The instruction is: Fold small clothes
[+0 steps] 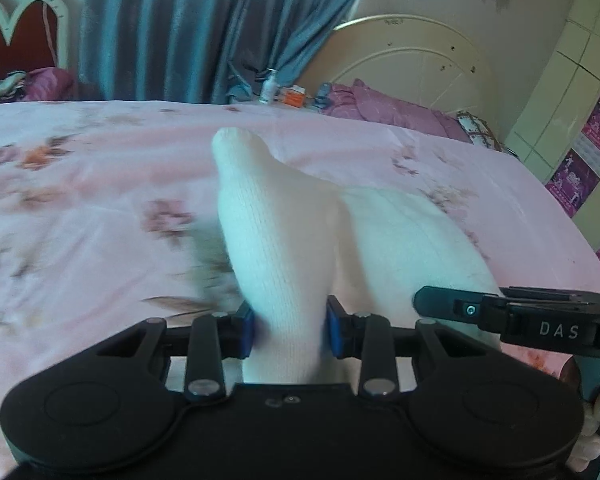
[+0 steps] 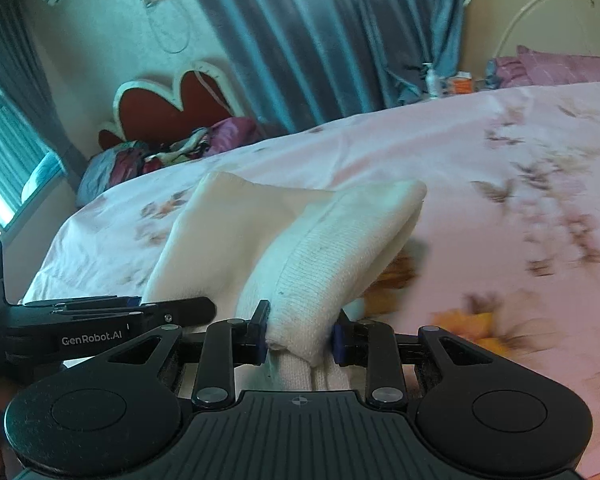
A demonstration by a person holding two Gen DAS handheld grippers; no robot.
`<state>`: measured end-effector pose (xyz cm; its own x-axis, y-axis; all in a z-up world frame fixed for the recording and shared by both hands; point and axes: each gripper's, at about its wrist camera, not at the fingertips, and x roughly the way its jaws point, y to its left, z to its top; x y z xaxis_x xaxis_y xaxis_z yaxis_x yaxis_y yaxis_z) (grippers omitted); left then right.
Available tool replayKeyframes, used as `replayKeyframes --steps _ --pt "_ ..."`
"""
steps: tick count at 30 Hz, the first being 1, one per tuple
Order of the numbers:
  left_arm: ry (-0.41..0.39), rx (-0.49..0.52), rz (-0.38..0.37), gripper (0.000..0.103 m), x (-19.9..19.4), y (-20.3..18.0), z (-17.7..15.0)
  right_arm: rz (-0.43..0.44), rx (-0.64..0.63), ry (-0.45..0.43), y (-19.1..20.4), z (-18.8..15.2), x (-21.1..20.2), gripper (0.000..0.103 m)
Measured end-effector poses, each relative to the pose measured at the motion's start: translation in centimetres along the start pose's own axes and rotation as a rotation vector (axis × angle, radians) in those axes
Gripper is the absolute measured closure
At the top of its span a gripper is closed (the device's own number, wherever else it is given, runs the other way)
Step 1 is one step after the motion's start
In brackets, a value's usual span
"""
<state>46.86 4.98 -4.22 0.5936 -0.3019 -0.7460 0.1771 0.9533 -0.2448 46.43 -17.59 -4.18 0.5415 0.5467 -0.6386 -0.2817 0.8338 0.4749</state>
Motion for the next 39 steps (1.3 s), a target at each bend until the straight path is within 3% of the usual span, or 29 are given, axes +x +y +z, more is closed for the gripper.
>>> replayKeyframes --steps 8,12,13,16,18,19,20,22,23,24,27,31,39 --pt "0.019 -0.031 0.067 0.07 -5.0 10.2 -1.5 0.087 -0.04 0.059 10.1 -1.6 7.0 0.074" --pt "0.072 -0.063 0.056 0.067 -4.5 14.9 -2.7 0.044 -0.022 0.115 12.2 -3.2 11.7 0.074" --pt "0.082 -0.071 0.043 0.06 -3.9 15.9 -3.2 0.01 -0.006 0.136 12.0 -3.7 12.7 0.074" --pt "0.041 -0.107 0.066 0.024 -3.7 17.7 -4.9 -0.022 0.041 0.135 10.8 -4.5 13.7 0.066" --pt "0.007 -0.109 0.069 0.029 -4.7 17.9 -5.4 -0.063 0.026 0.127 10.5 -4.2 13.2 0.051" --pt "-0.013 -0.098 0.071 0.04 -5.6 17.8 -5.5 -0.081 0.02 0.115 10.7 -4.0 12.5 0.051" --pt "-0.038 -0.069 0.078 0.058 -6.8 17.3 -5.6 -0.084 0.006 0.081 10.9 -3.7 11.1 0.051" --pt "-0.071 -0.02 0.076 0.071 -8.6 16.1 -6.1 -0.068 -0.061 0.029 11.9 -3.7 8.2 0.063" --pt "-0.074 -0.013 0.056 0.071 -9.1 15.5 -6.5 -0.054 -0.093 0.033 12.6 -3.8 7.5 0.083" --pt "-0.072 0.005 0.034 0.071 -9.3 14.6 -7.1 -0.045 -0.12 0.045 13.3 -4.1 7.0 0.088" --pt "-0.059 0.07 0.069 0.071 -8.8 12.3 -8.7 -0.074 -0.227 0.102 15.2 -5.9 7.9 0.088" --pt "0.003 0.066 0.086 0.075 -6.9 11.6 -10.1 -0.166 -0.267 0.182 14.5 -7.9 10.1 0.088" --pt "-0.068 0.071 0.174 0.071 -12.8 8.3 -12.6 -0.143 -0.227 0.038 15.4 -9.9 0.4 0.088"
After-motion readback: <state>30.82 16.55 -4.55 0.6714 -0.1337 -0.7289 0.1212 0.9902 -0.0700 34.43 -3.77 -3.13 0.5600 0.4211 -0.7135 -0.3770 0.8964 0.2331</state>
